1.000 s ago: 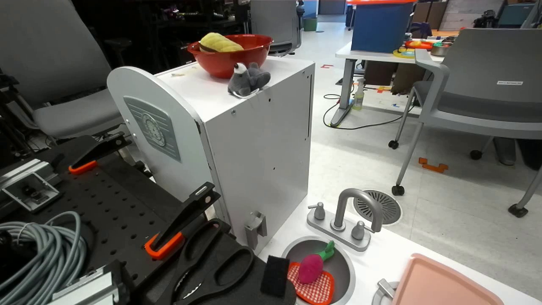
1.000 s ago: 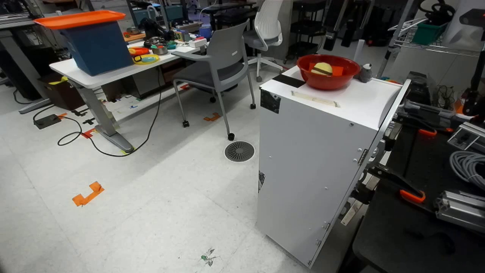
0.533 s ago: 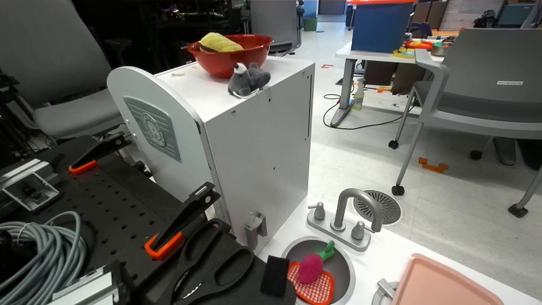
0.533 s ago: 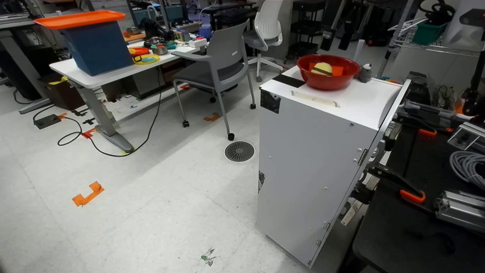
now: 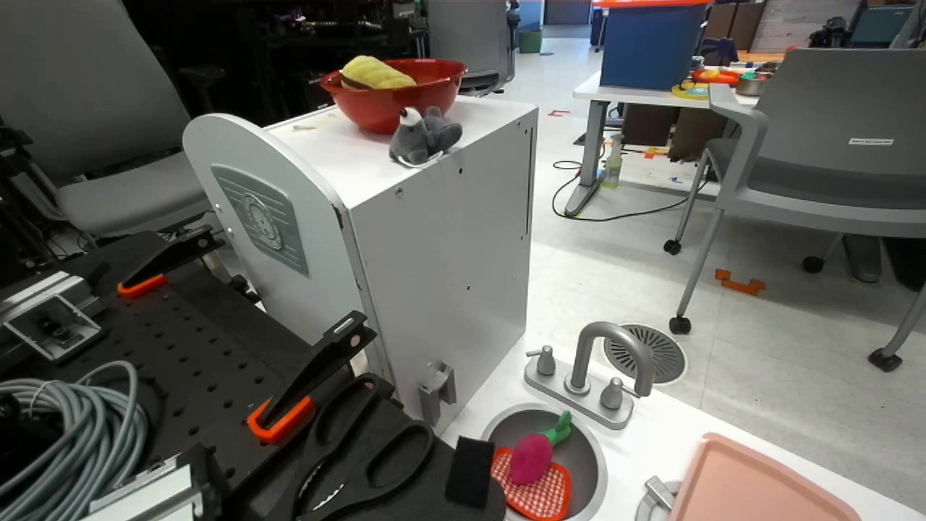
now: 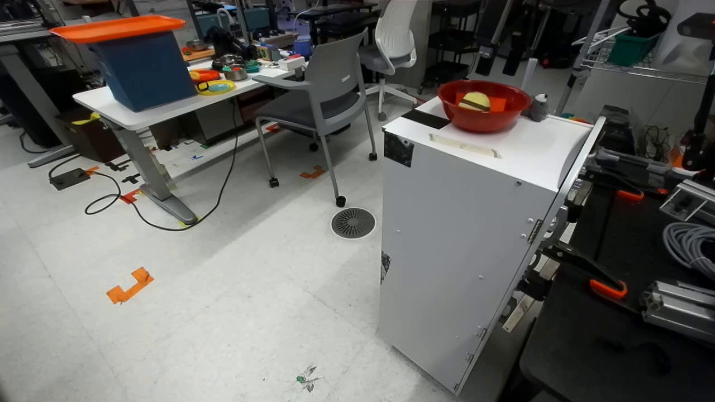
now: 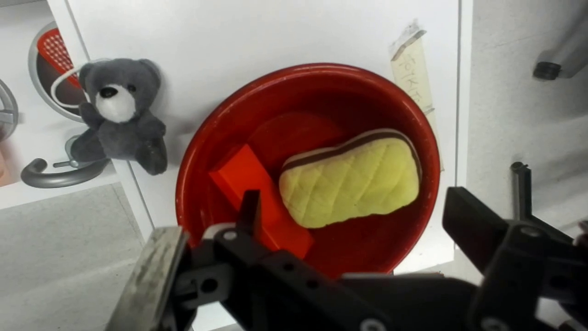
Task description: Remove the yellow plushy from the red bowl and put it on top of the shelf
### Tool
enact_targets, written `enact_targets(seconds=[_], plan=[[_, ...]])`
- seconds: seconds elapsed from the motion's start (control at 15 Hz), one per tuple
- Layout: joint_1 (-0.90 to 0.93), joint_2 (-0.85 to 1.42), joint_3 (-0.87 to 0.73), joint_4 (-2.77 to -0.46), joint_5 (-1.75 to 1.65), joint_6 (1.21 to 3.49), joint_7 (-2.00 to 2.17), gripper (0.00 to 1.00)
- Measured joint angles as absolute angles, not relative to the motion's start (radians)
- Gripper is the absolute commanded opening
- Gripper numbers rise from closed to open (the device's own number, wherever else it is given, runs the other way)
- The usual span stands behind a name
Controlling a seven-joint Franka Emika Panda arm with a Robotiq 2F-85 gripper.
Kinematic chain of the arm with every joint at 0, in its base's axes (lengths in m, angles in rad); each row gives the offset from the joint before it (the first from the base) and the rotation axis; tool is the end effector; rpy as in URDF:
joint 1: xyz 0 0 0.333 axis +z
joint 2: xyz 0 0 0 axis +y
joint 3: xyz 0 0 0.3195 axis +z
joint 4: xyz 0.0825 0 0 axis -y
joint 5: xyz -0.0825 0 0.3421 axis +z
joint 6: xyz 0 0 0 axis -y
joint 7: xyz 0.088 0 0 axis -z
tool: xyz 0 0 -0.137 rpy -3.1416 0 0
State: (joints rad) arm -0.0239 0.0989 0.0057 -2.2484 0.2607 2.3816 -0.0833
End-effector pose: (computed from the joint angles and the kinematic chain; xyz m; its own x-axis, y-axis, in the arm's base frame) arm 0.5089 -0.0014 0.3287 0.9918 -0.1239 0.0320 -0.1161 -0.9763 -0.1824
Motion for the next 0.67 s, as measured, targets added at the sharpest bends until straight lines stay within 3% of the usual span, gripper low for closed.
enact_targets(seconds=[0.67], plan=[[-0.026, 0.131, 0.002, -2.249, 0.261, 2.381, -0.071, 1.00]])
